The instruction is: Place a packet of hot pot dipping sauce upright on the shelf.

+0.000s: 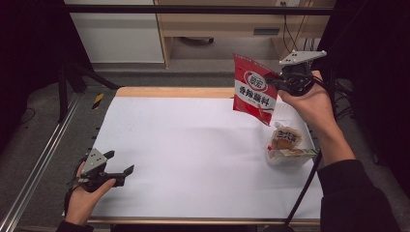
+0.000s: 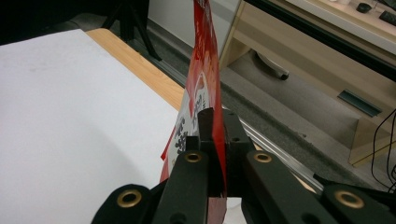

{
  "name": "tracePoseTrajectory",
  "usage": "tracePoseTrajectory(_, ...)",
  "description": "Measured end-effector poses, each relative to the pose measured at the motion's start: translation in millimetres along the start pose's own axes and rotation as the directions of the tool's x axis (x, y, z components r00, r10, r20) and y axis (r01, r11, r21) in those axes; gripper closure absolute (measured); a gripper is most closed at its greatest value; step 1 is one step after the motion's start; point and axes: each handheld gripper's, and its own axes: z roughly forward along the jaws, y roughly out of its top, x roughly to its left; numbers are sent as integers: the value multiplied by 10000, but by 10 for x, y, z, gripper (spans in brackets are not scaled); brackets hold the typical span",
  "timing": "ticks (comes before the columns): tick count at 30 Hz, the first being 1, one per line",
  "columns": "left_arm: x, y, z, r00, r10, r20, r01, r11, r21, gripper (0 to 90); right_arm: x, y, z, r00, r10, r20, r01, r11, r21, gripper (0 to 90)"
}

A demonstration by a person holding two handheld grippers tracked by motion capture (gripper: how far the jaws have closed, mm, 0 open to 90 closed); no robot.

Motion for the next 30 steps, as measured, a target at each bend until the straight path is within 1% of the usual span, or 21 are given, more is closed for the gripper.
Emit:
tracePoseTrajectory(5,15,-1,-2,10000,-48,10,48,10000,-24,84,-104,-56,83,9998,186,96,-188,9997,155,899)
tracePoseTrajectory(7,18,-3,-1,9999,-96,42,96,10000,-20,84,-150,-85,98,9997,186,168,-190,9995,246,899)
tracePoseTrajectory(14,15,-1,14,9998,-127,122,127,9999,-13,84,-325,-222,96,9981,504,364,-520,9976,449,899)
tracePoseTrajectory(15,13,1,25,9999,-39,142,38,10000,31,84,-343,-239,93,9977,554,386,-572,9974,448,899)
tracePoseTrajectory(18,3,2,33,9999,-40,153,39,10000,57,83,-399,-291,71,9971,603,456,-626,9968,507,899)
tracePoseTrajectory(23,-2,5,39,9998,-22,180,21,10000,56,84,-499,-381,-13,9951,817,561,-845,9952,497,900)
tracePoseTrajectory(26,-2,5,41,9998,-25,184,24,10000,78,83,-527,-424,-42,9944,864,610,-897,9946,523,899)
tracePoseTrajectory(30,-3,1,35,9999,-51,160,50,10000,58,84,-589,-547,-99,9914,1051,774,-1097,9923,570,900)
